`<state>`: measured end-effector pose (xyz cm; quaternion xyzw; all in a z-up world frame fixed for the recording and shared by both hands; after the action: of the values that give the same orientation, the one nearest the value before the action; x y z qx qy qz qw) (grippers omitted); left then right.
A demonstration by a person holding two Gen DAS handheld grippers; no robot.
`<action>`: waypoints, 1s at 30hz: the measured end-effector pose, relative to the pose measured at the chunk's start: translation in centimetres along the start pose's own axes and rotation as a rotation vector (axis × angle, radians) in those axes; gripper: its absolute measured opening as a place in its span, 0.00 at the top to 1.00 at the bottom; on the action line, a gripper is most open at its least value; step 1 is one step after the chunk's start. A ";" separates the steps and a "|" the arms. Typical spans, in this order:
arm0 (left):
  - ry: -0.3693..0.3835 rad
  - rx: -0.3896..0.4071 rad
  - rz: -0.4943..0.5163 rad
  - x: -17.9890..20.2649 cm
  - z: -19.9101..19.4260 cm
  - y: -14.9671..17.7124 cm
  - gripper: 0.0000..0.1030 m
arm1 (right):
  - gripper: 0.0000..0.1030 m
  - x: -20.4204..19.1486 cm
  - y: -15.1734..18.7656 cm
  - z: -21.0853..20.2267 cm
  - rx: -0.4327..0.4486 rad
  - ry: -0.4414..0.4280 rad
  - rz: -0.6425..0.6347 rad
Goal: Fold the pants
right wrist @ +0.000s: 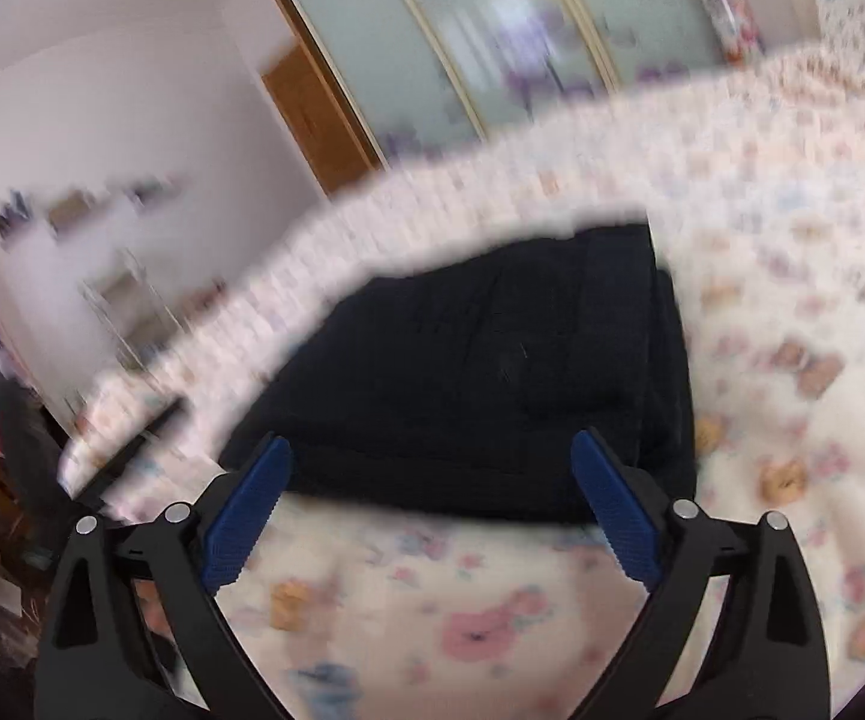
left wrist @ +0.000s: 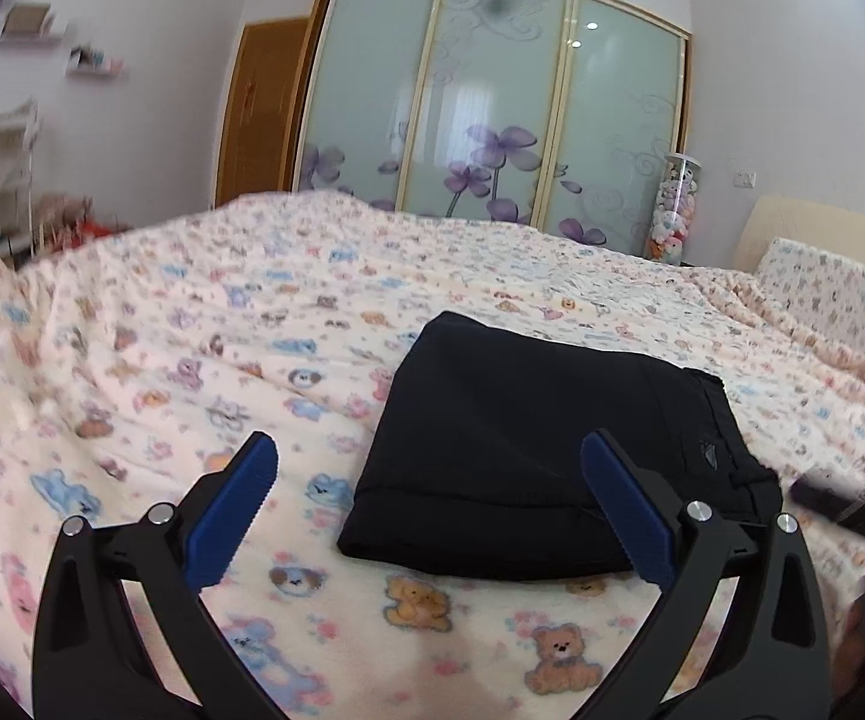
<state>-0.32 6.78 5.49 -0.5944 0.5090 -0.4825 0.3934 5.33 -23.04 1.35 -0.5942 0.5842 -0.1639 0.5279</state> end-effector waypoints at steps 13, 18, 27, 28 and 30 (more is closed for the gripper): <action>-0.033 -0.076 0.298 3.6 5.9 -4.9 0.02 | 0.05 6.3 -5.8 -0.1 -0.086 0.043 0.163; -0.063 -0.129 0.392 4.1 8.7 -4.5 0.02 | 0.05 8.5 -7.0 2.5 -0.161 0.079 0.186; -0.150 -0.186 0.435 1.9 12.0 -4.1 0.02 | 0.06 10.1 -6.3 5.2 -0.246 0.053 0.204; -0.156 -0.186 0.441 1.8 12.1 -4.1 0.02 | 0.06 10.1 -6.0 5.4 -0.256 0.049 0.196; -0.165 -0.187 0.449 1.6 12.3 -3.9 0.02 | 0.06 10.0 -5.8 5.8 -0.267 0.039 0.174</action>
<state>12.59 5.57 6.75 -0.5375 0.6369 -0.2837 0.4743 15.70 -30.54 -0.42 -0.6028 0.6603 -0.0499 0.4452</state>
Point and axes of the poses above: each gripper's, at about its wrist camera, not at the fingertips, and z roughly the way its jaws point, x to its right, y to its underside, the point moved 1 cm from there along z, roughly the way its jaws point, and after that the axes turned 11 degrees about x, right-handed, at the moved point
